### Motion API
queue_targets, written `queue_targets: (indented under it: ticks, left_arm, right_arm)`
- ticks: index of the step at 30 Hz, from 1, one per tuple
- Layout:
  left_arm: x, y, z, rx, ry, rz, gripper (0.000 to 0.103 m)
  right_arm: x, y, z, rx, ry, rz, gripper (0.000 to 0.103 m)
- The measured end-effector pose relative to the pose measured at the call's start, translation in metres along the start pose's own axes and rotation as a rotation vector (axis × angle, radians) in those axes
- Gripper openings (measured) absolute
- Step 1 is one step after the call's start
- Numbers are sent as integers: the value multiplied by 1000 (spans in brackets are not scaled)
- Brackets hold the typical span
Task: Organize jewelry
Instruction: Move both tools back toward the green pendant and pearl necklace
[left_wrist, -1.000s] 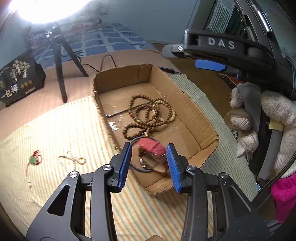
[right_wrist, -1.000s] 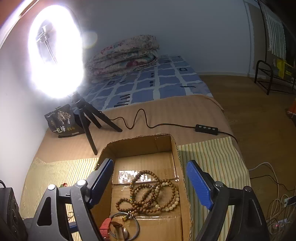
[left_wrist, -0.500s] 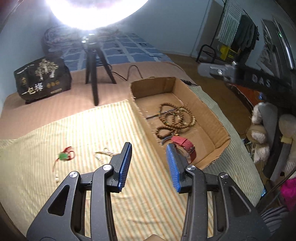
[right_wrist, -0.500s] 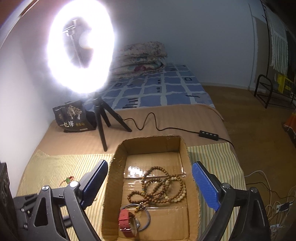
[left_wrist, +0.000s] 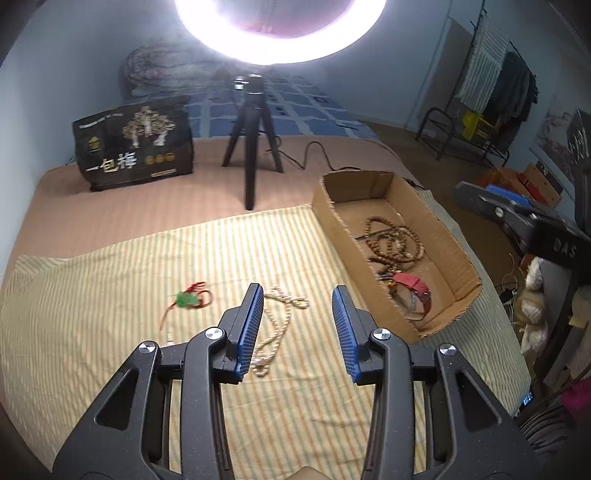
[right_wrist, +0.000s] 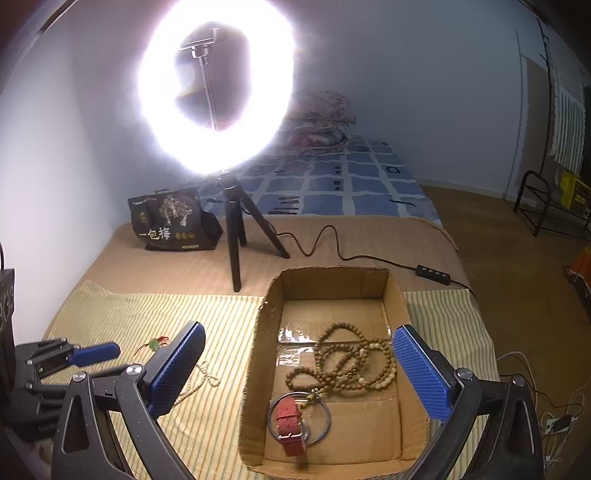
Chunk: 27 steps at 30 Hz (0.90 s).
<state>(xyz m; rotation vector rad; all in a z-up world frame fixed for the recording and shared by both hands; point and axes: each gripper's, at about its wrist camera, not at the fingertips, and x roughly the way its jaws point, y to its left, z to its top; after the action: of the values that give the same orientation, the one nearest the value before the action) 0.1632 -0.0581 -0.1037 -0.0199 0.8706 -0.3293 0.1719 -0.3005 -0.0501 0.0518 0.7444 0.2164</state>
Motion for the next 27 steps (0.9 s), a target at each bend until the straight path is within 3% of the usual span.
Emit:
queue_targets:
  ticks: [6, 21, 27]
  left_arm:
    - [-9, 30, -6, -39, -9, 18, 39]
    - [-5, 95, -32, -129, 34, 46, 39]
    - [3, 113, -39, -172, 61, 31, 39]
  right_arm:
    - [-3, 14, -10, 17, 1, 51, 103]
    - [26, 90, -36, -83, 125, 187, 103]
    - [54, 108, -45, -65, 225, 226, 87]
